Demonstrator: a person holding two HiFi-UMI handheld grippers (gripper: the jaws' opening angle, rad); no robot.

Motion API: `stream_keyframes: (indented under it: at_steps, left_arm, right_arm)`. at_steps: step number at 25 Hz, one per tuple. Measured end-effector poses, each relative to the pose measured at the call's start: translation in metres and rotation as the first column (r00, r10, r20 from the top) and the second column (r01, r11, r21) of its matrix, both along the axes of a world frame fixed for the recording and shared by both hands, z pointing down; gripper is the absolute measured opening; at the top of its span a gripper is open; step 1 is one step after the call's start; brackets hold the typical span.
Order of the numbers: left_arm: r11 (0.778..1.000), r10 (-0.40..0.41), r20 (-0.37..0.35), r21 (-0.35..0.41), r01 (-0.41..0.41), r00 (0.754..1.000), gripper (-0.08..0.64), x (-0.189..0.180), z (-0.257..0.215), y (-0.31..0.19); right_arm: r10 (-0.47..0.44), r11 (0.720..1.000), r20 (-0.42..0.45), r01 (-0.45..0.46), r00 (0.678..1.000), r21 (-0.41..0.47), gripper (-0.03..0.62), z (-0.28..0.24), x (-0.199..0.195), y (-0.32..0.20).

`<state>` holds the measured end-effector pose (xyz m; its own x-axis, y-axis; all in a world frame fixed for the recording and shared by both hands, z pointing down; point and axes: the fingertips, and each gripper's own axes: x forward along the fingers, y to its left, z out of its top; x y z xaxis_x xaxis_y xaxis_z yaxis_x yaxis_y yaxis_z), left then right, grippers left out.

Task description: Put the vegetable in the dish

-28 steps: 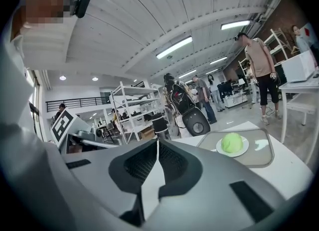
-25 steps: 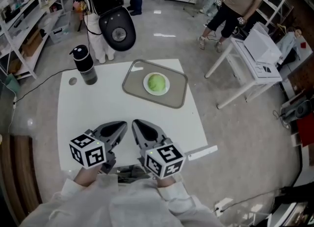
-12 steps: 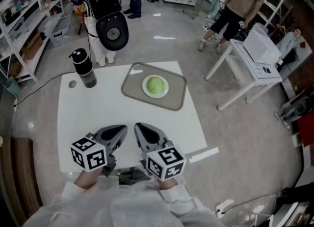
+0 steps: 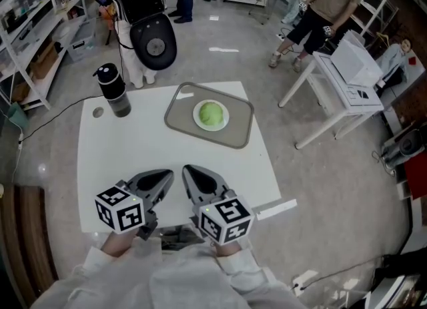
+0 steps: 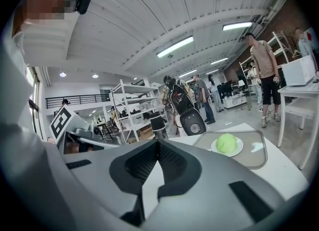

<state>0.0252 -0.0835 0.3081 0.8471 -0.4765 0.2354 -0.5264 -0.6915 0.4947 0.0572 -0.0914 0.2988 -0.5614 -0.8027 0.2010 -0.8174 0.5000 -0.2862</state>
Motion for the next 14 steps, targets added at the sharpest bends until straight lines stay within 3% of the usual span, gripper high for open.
stream_keyframes:
  at_steps: [4, 14]
  left_arm:
    - [1.000, -0.001, 0.030, 0.028, 0.000, 1.000, 0.008, -0.0004, -0.0025, 0.0006]
    - [0.999, -0.010, 0.029, 0.046, 0.008, 1.000, 0.008, -0.0043, -0.0048, -0.0031]
  right_arm:
    - [-0.001, 1.000, -0.018, 0.001, 1.000, 0.003, 0.014, -0.0012, -0.0003, 0.0018]
    - [0.005, 1.000, -0.069, -0.005, 0.998, -0.007, 0.015, 0.0047, 0.0022, 0.0024]
